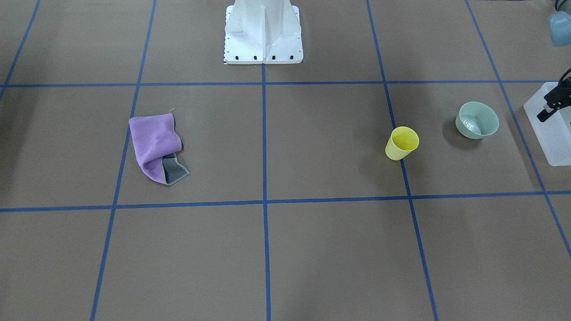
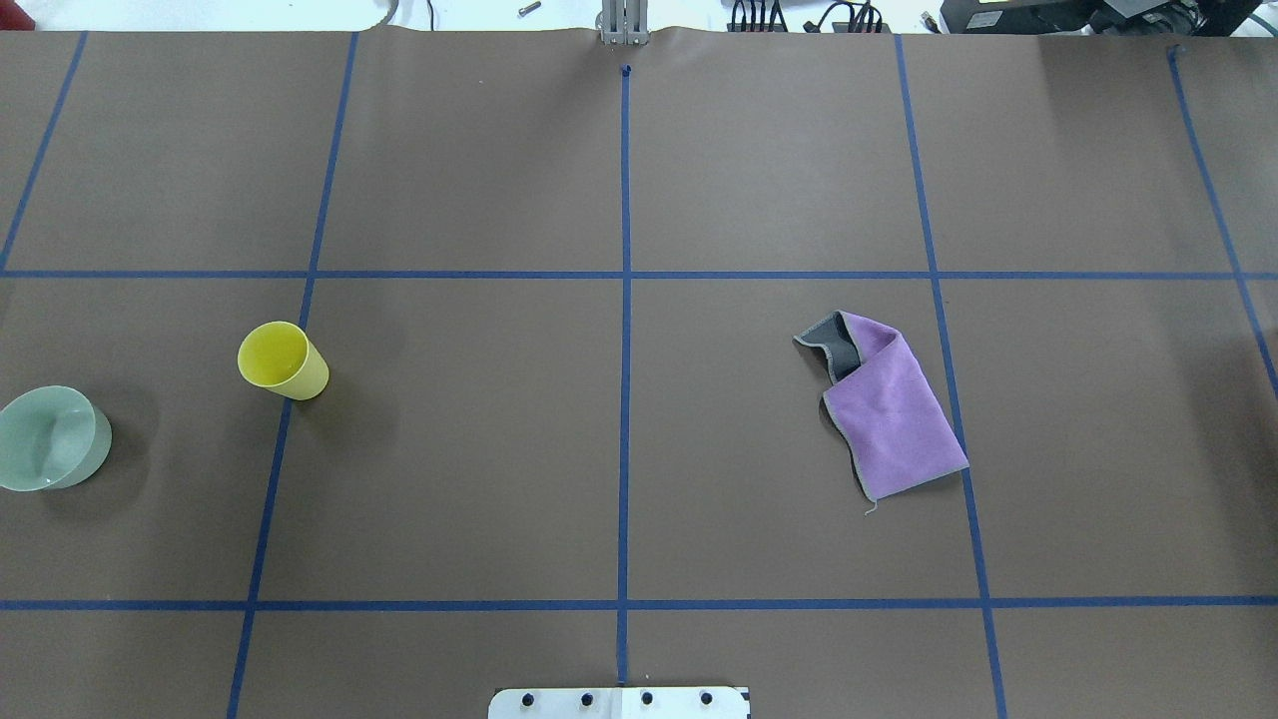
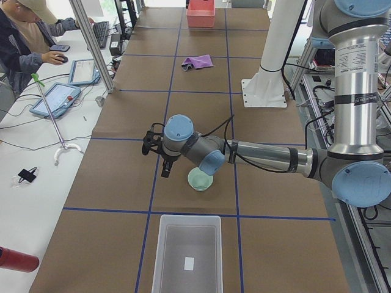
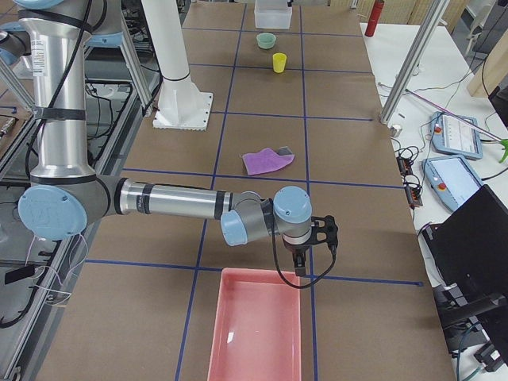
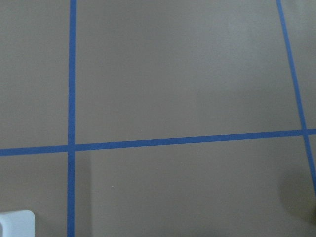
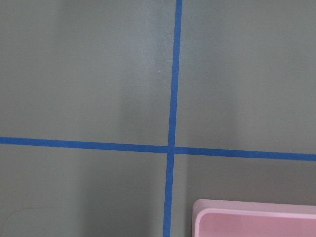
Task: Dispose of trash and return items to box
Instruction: 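Reach the left gripper toward the pale green bowl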
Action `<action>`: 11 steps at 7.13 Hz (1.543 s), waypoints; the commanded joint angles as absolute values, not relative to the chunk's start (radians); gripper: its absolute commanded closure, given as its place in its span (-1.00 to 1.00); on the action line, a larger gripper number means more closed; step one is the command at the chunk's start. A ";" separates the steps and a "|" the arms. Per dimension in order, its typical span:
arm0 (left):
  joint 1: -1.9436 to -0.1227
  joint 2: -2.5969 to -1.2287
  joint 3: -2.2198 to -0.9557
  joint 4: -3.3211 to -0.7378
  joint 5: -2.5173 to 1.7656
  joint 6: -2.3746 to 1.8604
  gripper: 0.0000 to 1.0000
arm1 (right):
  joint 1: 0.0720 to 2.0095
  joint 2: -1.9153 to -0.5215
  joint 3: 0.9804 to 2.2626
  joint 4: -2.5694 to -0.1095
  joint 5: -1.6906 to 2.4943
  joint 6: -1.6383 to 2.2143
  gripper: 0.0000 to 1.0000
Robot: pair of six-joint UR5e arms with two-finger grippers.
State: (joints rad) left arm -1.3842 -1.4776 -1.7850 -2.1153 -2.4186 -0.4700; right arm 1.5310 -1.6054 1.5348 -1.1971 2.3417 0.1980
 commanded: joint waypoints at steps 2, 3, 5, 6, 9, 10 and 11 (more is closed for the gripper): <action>-1.339 -1.463 -1.804 -2.112 -2.415 -0.459 -0.97 | 1.531 -1.635 1.549 -1.189 2.339 0.199 -1.00; -1.341 -1.439 -1.793 -2.118 -2.427 -0.457 -0.97 | 1.532 -1.635 1.549 -1.189 2.338 0.199 -1.00; -1.341 -1.408 -1.804 -2.143 -2.419 -0.468 -0.97 | 1.531 -1.634 1.551 -1.187 2.335 0.199 -1.00; -1.335 -1.405 -1.804 -2.148 -2.416 -0.472 -0.97 | 1.531 -1.631 1.551 -1.187 2.351 0.202 -1.00; -1.233 -1.341 -1.796 -2.145 -2.258 -0.471 -0.93 | 1.523 -1.637 1.555 -1.154 2.398 0.210 -1.00; -1.160 -1.338 -1.769 -2.146 -2.206 -0.486 -0.91 | 1.508 -1.635 1.555 -1.146 2.392 0.215 -1.00; -1.114 -1.350 -1.712 -2.182 -2.206 -0.500 -0.91 | 1.500 -1.635 1.557 -1.144 2.393 0.219 -1.00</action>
State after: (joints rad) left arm -1.1849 -1.3471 -1.7654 -2.1548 -2.2409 -0.4842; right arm 1.5121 -1.6355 1.5553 -1.1522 2.3922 0.2132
